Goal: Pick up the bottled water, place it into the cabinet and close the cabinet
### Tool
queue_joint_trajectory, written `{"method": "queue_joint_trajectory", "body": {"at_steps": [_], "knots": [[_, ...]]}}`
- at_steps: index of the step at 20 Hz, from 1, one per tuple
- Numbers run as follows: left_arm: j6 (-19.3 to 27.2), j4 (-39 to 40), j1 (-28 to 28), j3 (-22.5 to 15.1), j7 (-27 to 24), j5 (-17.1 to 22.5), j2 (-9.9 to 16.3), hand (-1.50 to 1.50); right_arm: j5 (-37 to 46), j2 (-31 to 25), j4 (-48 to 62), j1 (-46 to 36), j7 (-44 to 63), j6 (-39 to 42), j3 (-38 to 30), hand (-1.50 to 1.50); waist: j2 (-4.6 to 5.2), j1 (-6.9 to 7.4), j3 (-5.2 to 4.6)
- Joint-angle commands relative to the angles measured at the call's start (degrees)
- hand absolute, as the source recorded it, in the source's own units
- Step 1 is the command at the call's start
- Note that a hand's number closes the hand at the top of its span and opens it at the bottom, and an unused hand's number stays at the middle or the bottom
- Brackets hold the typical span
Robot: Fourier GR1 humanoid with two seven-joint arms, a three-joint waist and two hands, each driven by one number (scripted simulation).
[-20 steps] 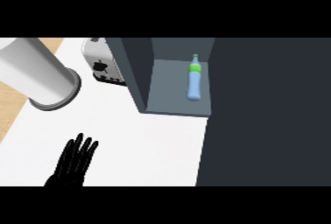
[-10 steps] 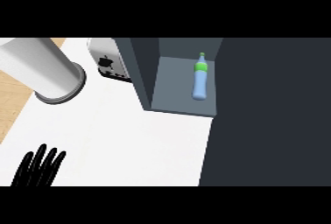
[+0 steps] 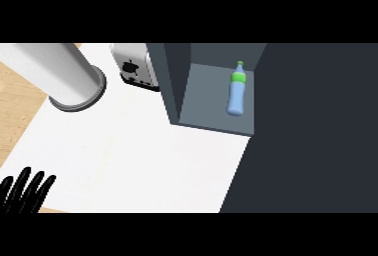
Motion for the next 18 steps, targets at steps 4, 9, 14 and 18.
{"method": "queue_joint_trajectory", "body": {"at_steps": [4, 9, 14, 18], "knots": [[-3.0, 0.3, 0.6, 2.0, -0.7, 0.9, 2.4, -1.5, -1.2, 3.6, 2.7, -9.3, 12.2, 1.0, 6.7, 1.5, 0.68, 1.95, -0.1], [-3.5, 0.0, -0.4, 2.6, 0.2, 1.3, 3.0, -1.5, -4.0, 8.6, 6.1, -14.2, 17.3, -0.8, 7.1, 1.5, 1.16, 1.48, -0.06], [-5.1, 0.1, -0.1, 4.1, -0.2, 2.0, 4.4, -1.5, -7.6, 14.1, 9.9, -18.1, 21.3, -3.3, 4.8, 1.5, 1.37, 2.24, 0.05], [-5.1, 0.9, 0.2, 4.5, 0.1, 2.1, 4.4, -1.5, -12.0, 18.7, 14.5, -21.0, 24.1, -4.0, 4.0, 1.5, 1.66, 2.09, 0.21]]}}
